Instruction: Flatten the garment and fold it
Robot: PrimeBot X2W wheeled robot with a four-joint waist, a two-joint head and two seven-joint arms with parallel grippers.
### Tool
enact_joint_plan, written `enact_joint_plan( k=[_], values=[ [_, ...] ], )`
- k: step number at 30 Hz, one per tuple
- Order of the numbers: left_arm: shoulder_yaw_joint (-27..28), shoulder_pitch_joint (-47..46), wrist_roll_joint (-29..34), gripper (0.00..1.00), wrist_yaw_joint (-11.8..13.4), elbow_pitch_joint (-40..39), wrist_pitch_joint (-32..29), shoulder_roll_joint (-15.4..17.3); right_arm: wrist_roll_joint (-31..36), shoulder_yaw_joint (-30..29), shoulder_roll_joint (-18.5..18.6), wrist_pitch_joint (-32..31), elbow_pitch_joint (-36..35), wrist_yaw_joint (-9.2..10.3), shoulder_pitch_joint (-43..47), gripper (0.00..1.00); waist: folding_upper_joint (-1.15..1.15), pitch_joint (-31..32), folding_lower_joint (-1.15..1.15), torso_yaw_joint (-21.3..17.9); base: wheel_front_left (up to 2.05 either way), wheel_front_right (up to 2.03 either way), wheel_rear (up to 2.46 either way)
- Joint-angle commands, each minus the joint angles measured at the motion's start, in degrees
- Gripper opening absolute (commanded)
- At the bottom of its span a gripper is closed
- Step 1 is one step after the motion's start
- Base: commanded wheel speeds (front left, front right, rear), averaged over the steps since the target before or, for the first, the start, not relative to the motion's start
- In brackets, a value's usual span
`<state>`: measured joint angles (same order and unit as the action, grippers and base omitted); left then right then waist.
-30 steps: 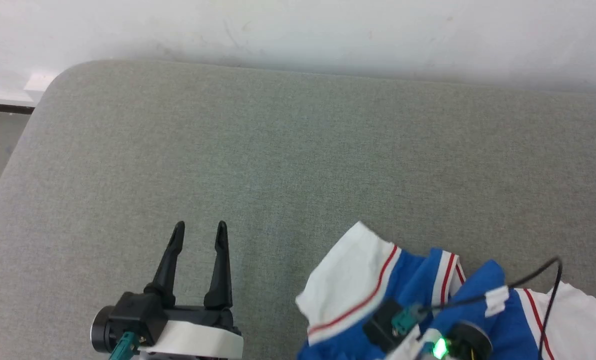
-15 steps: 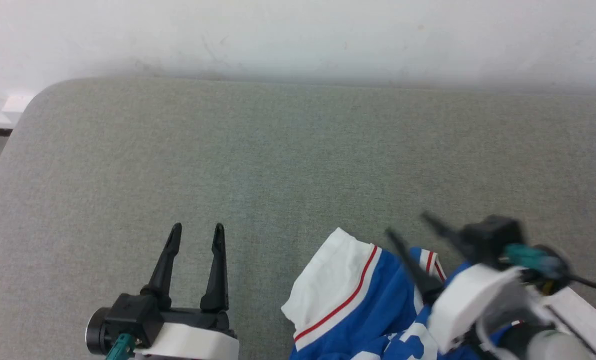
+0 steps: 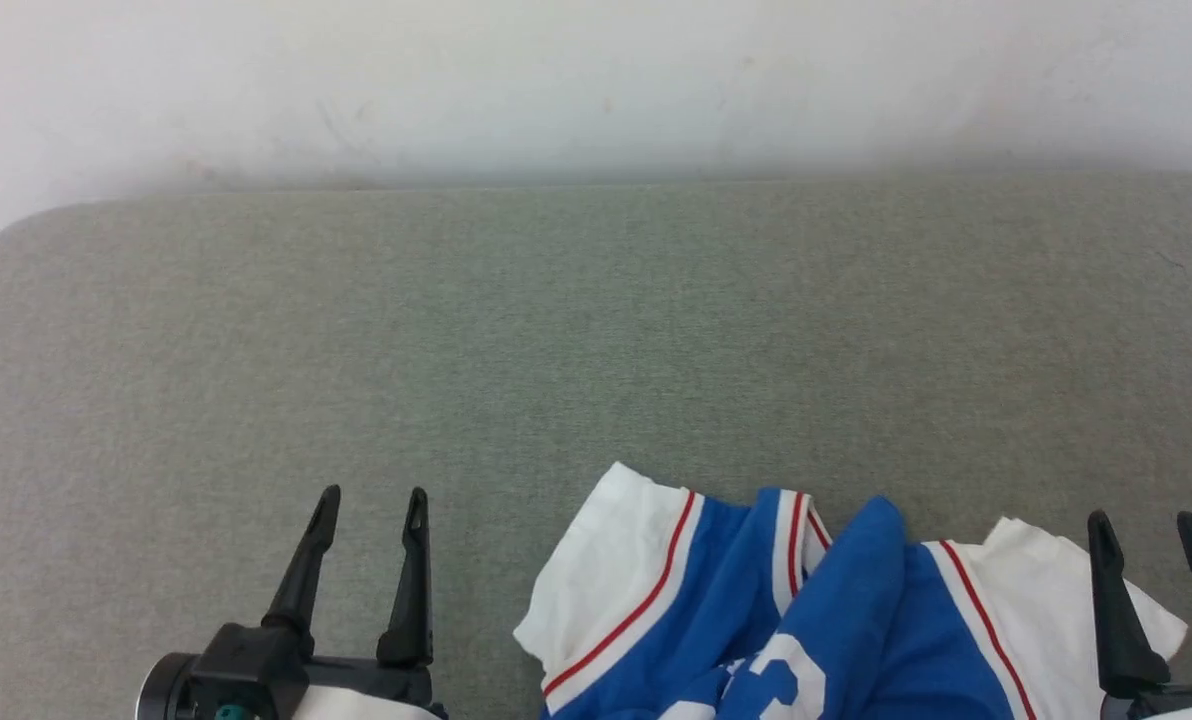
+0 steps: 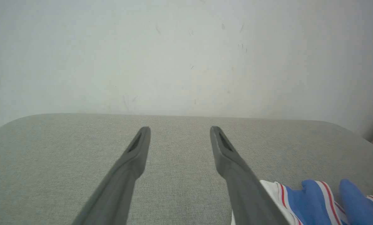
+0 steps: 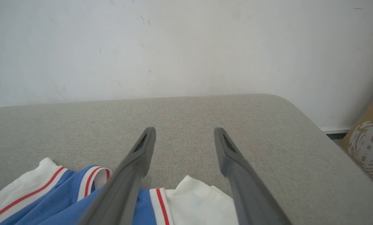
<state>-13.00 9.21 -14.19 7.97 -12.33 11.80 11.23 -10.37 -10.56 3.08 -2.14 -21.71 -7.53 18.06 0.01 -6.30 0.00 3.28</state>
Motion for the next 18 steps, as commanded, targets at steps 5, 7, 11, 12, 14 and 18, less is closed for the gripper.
enact_joint_plan(
  k=[5,7,11,12,14,18],
  values=[
    [-2.2,-3.9,1.6,1.0,-1.9,-2.2,-5.4,2.5,-0.9,-0.2,-0.2,2.3,1.1,0.04,-1.0,1.0,-0.01,-0.9,0.0,-2.7,0.0,0.0,0.0],
    [-3.9,-7.0,2.1,1.0,-4.0,-1.6,-10.4,4.0,-0.7,-0.4,-0.2,2.3,1.1,0.04,-1.8,1.0,-0.01,-1.5,0.0,-2.9,0.0,0.0,0.0],
    [-8.2,-13.9,1.5,1.0,-9.4,2.3,-25.1,6.8,-0.5,-0.4,-0.2,2.2,0.8,0.04,-3.3,1.0,-0.01,-3.5,0.0,-3.2,0.0,0.0,0.0],
    [-9.1,-15.7,1.0,1.0,-10.7,3.0,-27.9,7.0,-0.5,-0.3,-0.2,2.1,0.8,0.04,-3.6,1.0,-0.01,-4.1,0.0,-3.3,0.0,0.0,0.0],
    [-10.4,-19.0,-0.3,1.0,-12.1,4.4,-32.5,6.8,-0.5,-0.3,-0.2,2.0,0.9,0.04,-3.9,1.0,-0.01,-5.2,0.0,-3.5,0.0,0.0,0.0],
    [-13.1,-23.6,-2.4,1.0,-13.8,7.9,-38.5,6.6,-0.5,0.3,-0.2,1.7,1.0,0.04,-4.5,1.0,-0.01,-7.1,0.0,-4.3,0.0,0.0,0.0]
  ],
)
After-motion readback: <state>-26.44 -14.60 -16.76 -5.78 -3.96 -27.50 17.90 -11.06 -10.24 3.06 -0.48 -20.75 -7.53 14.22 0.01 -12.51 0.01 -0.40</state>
